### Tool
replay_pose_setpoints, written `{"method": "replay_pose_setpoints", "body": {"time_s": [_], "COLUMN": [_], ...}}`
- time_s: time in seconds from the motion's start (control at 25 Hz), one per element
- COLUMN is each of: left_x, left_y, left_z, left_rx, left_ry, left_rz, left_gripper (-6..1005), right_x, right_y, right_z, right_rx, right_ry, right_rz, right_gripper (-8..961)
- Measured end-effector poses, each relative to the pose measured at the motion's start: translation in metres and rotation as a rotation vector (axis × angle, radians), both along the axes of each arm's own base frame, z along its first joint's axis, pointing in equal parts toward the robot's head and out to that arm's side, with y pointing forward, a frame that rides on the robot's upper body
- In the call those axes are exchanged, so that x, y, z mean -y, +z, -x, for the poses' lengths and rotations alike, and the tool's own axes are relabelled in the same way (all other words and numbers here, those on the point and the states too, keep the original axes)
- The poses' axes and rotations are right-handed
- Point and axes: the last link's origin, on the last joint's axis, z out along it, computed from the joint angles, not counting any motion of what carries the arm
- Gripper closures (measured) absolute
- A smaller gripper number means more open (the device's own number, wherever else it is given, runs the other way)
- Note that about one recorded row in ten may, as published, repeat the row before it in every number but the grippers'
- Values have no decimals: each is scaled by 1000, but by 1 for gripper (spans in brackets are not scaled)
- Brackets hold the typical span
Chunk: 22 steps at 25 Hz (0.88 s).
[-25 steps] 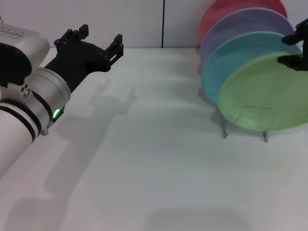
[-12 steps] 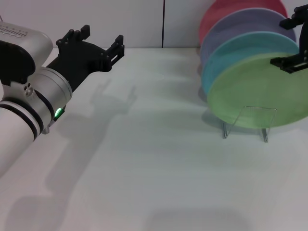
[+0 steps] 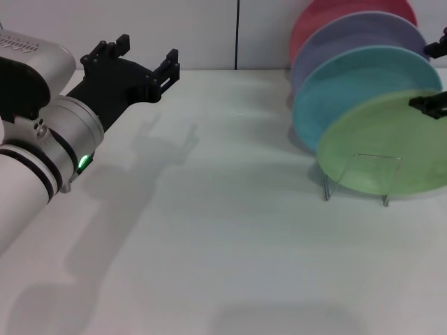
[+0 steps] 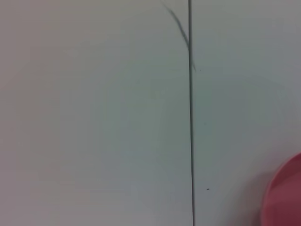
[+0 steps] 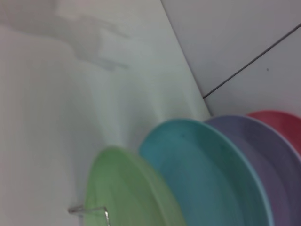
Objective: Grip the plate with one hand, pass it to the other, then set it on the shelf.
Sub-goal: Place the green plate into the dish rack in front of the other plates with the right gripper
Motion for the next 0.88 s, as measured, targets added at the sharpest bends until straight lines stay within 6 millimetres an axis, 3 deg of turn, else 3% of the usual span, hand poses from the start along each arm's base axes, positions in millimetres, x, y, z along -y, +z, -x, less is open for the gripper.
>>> {"method": "replay_pose_setpoints", "body": {"time_s": [0.52,0.88], "left_x": [1,2], "left_y": [-2,-2], "left_z": [6,6], "left_rx": [-5,-5], "left_ry": [15,16], "left_rz": [6,6], "left_gripper": [220,219], "right_x": [1,0], "right_y": [-20,-23], "right_z": [-4,-2], "right_rx": [-17,-18], "right_ry": [-30,-27], "right_rz": [86,84], "right_gripper": [190,190]}}
